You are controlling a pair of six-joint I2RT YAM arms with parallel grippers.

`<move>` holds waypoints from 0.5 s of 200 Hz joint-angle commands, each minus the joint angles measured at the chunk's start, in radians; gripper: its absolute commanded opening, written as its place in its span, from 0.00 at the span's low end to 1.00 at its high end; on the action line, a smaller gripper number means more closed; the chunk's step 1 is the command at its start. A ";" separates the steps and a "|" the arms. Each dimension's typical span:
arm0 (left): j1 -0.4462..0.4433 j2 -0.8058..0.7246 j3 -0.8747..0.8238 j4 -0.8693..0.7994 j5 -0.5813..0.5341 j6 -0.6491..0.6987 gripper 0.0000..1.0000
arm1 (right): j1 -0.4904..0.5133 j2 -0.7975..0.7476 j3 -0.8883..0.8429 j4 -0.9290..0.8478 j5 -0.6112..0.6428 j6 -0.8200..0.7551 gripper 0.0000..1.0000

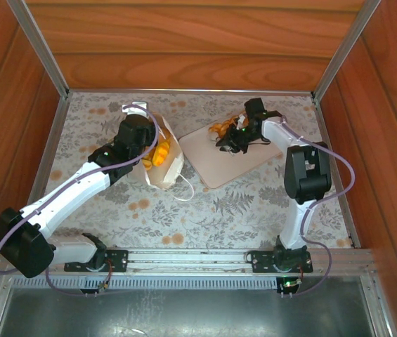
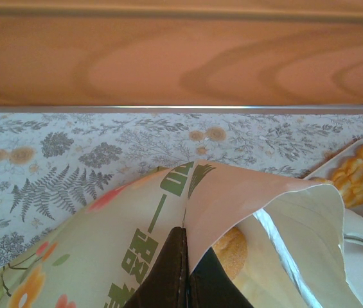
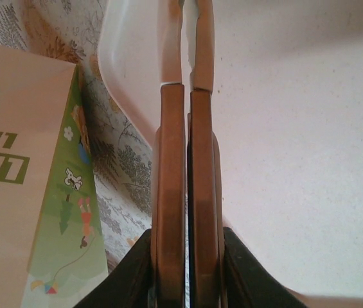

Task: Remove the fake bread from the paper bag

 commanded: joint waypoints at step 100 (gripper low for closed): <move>0.012 0.010 0.024 0.040 0.004 -0.010 0.00 | 0.032 -0.351 -0.109 -0.085 -0.076 -0.079 0.33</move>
